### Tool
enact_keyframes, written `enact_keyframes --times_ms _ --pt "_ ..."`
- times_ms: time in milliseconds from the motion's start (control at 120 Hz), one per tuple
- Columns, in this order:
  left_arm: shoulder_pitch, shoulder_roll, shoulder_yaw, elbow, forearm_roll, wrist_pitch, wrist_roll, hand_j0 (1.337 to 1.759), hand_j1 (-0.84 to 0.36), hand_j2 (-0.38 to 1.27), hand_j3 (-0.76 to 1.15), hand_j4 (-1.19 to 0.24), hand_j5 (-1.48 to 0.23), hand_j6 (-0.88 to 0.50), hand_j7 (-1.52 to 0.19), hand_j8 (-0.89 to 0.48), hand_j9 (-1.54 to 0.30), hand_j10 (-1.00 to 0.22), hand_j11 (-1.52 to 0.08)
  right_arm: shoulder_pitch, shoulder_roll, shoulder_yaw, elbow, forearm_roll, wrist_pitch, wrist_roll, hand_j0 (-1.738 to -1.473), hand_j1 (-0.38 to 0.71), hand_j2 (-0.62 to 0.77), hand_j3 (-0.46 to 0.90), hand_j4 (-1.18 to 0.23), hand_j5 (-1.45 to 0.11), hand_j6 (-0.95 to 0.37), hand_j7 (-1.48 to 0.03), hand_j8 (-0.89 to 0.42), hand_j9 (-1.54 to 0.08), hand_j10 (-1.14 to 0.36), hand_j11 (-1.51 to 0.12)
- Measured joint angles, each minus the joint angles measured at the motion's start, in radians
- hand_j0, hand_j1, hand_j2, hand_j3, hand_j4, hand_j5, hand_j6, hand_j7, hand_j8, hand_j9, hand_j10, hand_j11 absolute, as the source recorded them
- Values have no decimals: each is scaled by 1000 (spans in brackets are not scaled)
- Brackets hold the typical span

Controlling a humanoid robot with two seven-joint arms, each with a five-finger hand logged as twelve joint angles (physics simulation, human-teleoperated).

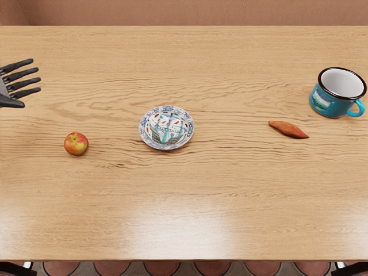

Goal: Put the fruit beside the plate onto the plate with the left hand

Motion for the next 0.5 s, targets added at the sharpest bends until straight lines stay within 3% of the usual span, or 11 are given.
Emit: enact_keyframes --times_ms 117,167,217,300,350,417,500 --pt "-1 -3 1 1 3 0 5 1658 349 2 0 2 -1 2 -1 2 -1 1 -1 0 0 0 0 0 0 0 -1658 -329 -3 0 -17 -22 -17 -22 -17 -22 -17 -22" --pt "-10 -4 2 0 4 0 41 1658 349 2 0 2 -1 2 -1 2 -1 1 -1 1 0 0 -1 0 0 0 -1658 -329 -3 0 -17 -22 -17 -22 -17 -22 -17 -22" --pt "-31 -9 2 -1 6 0 120 1658 348 2 0 2 -2 3 -2 2 -2 1 -2 1 0 0 -2 0 0 0 -1658 -329 -3 0 -17 -22 -17 -22 -17 -22 -17 -22" --pt "-90 -46 2 -4 19 0 329 1658 346 2 0 0 -4 0 -4 0 -4 -1 -4 1 0 0 -3 0 0 0 -1658 -329 -3 0 -17 -22 -17 -22 -17 -22 -17 -22" --pt "-135 -46 1 -6 50 -1 420 1658 340 2 0 -5 -10 -5 -10 -5 -10 -6 -10 1 0 0 -3 0 0 0 -1658 -329 -3 0 -17 -22 -17 -22 -17 -22 -17 -22" --pt "-181 -21 0 -37 120 0 491 1658 326 4 0 -18 -25 -17 -25 -18 -25 -18 -25 0 0 -1 -3 0 0 0 -1658 -329 -3 0 -17 -22 -17 -22 -17 -22 -17 -22" --pt "-245 107 -3 -195 235 -1 535 1658 314 6 0 -28 -38 -28 -38 -28 -38 -29 -38 0 0 -1 -3 0 0 0 -1658 -329 -3 0 -17 -22 -17 -22 -17 -22 -17 -22"
